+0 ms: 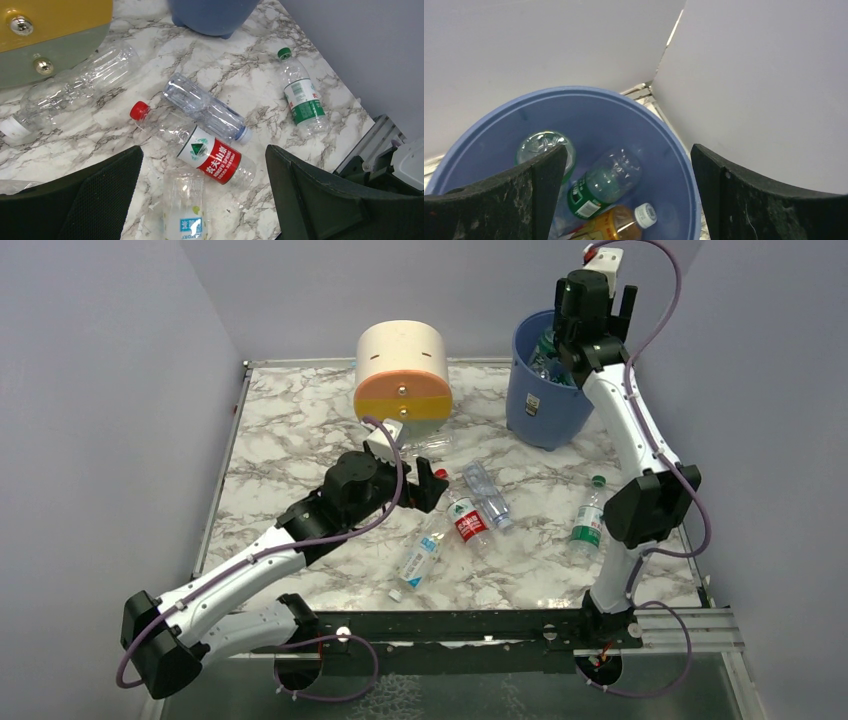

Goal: Put the plastic bottles in the bin
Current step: Place the plastic bottle in the trash bin, then pick up the plastic bottle at the center of the board.

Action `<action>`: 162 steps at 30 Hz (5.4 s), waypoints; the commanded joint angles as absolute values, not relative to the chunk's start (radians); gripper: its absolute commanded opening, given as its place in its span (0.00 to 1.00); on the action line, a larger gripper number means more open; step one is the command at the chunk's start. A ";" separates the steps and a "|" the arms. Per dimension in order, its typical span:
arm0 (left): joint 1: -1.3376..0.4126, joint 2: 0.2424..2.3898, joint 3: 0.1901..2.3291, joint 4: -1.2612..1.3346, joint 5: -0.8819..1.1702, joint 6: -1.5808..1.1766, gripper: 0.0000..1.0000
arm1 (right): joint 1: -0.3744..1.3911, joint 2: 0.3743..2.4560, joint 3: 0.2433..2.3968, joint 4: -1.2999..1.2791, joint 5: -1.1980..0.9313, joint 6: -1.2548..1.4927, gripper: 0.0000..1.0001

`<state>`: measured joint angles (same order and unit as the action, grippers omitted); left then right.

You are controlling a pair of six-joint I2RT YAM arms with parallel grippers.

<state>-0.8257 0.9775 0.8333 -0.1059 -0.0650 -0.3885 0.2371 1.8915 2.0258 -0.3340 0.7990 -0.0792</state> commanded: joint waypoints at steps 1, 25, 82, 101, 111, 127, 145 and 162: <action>-0.824 1.005 0.830 -0.056 -0.022 -0.393 0.99 | 0.238 1.809 2.075 -0.450 0.689 0.036 0.96; -0.853 1.499 1.058 0.011 0.121 -0.506 0.99 | 0.239 1.419 1.735 -0.546 0.347 0.246 0.99; -1.152 2.530 2.166 -0.260 0.125 -0.755 0.99 | 0.239 1.204 1.631 -0.643 0.213 0.302 0.99; -1.161 2.584 2.198 -0.269 0.139 -0.776 0.90 | 0.239 1.190 1.591 -0.620 0.193 0.304 0.99; -1.157 2.567 2.171 -0.266 0.152 -0.778 0.64 | 0.239 1.184 1.574 -0.611 0.190 0.304 1.00; -1.106 2.237 1.765 -0.074 0.181 -0.780 0.63 | 0.239 1.188 1.578 -0.605 0.161 0.310 1.00; -1.099 1.799 1.363 -0.029 0.132 -0.671 0.63 | 0.239 1.212 1.599 -0.621 0.093 0.333 1.00; -1.045 1.317 0.951 -0.102 -0.045 -0.625 0.66 | 0.239 1.236 1.486 -0.577 -0.135 0.378 1.00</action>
<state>-1.0809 1.3823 0.9943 -0.0944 0.0021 -0.6479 0.2371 1.2282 1.5219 -0.6212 -0.0242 0.3527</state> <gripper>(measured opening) 0.663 0.995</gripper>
